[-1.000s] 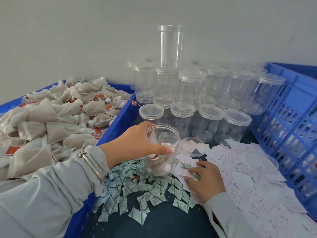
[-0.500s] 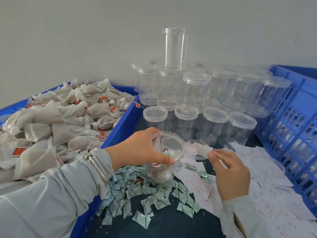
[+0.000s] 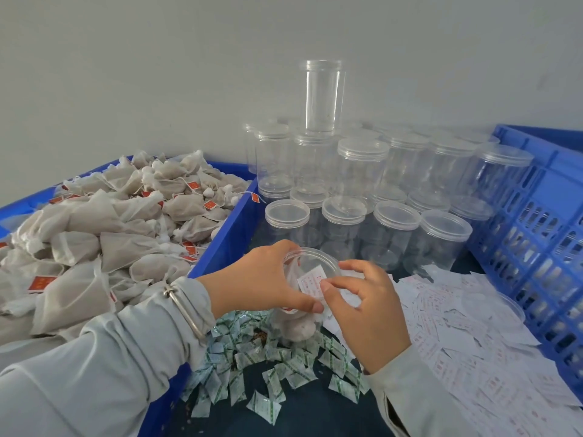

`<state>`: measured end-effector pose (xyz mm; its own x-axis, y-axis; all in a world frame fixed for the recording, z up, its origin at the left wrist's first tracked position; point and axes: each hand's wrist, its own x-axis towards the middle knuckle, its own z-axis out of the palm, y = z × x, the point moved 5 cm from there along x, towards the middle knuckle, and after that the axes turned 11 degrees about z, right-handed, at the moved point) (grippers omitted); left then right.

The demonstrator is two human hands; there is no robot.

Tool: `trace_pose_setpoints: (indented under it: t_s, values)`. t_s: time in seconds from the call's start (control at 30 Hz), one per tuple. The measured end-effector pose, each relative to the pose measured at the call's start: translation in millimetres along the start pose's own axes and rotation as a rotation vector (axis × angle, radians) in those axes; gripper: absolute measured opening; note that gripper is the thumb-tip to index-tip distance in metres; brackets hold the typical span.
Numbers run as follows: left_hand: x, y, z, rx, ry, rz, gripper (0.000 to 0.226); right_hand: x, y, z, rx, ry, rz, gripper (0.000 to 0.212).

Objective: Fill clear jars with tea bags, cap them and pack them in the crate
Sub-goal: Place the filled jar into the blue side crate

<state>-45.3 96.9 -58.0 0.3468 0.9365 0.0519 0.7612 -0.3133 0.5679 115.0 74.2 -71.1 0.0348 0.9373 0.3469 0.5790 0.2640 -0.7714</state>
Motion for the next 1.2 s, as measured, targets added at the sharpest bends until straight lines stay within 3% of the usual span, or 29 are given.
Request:
trace_pose_setpoints:
  t_s: [0.17,0.33,0.53,0.63,0.77,0.93,1.1,1.2]
  values:
    - [0.4,2.1,0.5,-0.009,0.000,0.014,0.102,-7.4,1.1,-4.8,0.004,-0.100,-0.011,0.034]
    - [-1.5,9.5,-7.1,-0.118,0.115,0.057,0.094,-10.7,-3.0,-12.5,-0.075,-0.131,-0.172,0.028]
    - [-8.1,33.6,-13.6,-0.276,0.254,0.138,0.093,-8.9,-22.4,-42.8,-0.077,-0.030,-0.325,0.023]
    - [-10.2,53.8,-13.3,-0.311,0.323,0.203,0.091,-9.3,-33.3,-65.9,-0.221,-0.018,-0.392,0.023]
    - [-2.0,86.8,-4.3,-0.349,0.328,0.273,0.086,-6.2,-43.7,-102.4,-0.379,-0.086,-0.421,0.018]
    - [23.0,130.0,11.7,-0.503,0.295,0.348,0.077,-1.5,-38.2,-155.3,-0.333,-0.151,-0.398,0.024]
    - [53.8,186.3,18.6,-0.616,0.354,0.454,0.060,7.2,-34.1,-209.7,-0.297,0.038,-0.423,0.022]
    - [74.2,218.7,21.8,-0.687,0.397,0.504,0.069,17.0,-31.9,-242.8,-0.354,0.174,-0.417,0.024]
